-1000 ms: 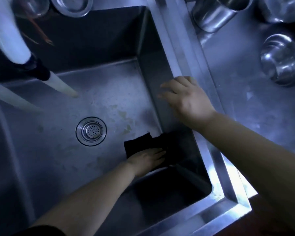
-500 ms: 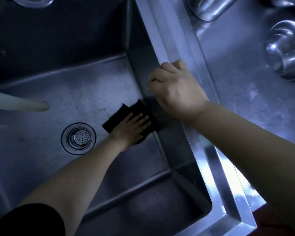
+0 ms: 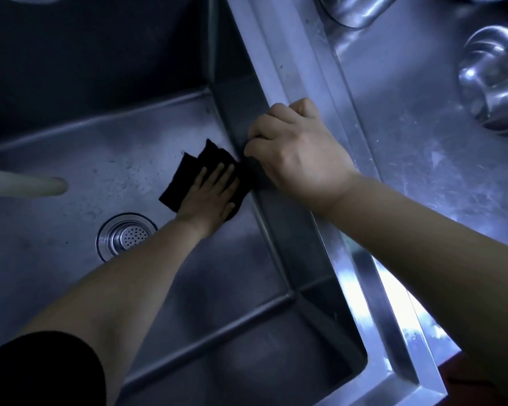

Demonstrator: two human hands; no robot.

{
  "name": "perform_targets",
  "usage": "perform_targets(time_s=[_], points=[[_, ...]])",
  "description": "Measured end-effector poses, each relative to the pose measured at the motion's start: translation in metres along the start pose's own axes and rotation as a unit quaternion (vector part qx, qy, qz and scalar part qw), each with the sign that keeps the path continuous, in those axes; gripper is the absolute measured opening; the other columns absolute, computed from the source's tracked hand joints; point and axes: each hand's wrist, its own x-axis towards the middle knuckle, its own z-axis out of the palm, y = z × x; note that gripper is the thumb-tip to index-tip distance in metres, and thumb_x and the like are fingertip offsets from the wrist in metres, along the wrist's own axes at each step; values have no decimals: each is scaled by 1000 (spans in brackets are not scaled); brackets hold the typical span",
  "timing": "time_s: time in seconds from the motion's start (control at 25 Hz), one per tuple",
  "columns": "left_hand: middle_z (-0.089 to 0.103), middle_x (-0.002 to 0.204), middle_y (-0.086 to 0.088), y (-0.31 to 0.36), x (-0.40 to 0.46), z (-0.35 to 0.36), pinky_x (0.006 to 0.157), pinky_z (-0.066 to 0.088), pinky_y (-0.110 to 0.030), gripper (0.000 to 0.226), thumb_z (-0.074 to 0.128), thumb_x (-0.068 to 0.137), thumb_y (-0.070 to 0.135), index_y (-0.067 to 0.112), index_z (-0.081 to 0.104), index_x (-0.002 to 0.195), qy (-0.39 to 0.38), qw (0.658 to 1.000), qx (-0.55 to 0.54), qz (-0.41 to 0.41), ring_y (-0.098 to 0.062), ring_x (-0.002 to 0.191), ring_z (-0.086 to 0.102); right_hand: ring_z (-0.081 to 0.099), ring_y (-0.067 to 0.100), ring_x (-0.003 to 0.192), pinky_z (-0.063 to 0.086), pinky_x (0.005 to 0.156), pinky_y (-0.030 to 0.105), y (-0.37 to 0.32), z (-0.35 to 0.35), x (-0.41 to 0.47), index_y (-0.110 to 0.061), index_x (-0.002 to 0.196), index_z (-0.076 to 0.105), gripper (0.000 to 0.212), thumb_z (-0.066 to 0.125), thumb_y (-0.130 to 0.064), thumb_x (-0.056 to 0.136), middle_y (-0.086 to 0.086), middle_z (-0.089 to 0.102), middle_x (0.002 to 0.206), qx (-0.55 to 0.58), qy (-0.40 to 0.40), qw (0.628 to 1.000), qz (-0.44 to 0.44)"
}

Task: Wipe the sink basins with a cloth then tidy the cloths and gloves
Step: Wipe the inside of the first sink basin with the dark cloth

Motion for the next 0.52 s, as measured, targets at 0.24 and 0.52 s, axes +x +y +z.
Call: perform_targets(time_s=[0.24, 0.52], points=[[-20, 152, 5, 47, -72, 23, 103, -35, -37, 56, 16, 101, 43, 27, -19, 142, -79, 988, -29, 130, -19, 140, -24, 56, 23, 84, 32, 77, 33, -1, -2, -2, -16, 82, 69, 20, 57, -1, 79, 0, 65, 91, -15, 0, 1000, -1], [-10, 156, 9, -7, -7, 4, 109, -26, -36, 58, 20, 99, 46, 30, -8, 147, -2, 997, -2, 79, -15, 145, -12, 57, 24, 83, 34, 77, 35, -1, -5, -1, -14, 80, 68, 20, 52, -3, 84, 2, 65, 88, 15, 4, 1000, 0]])
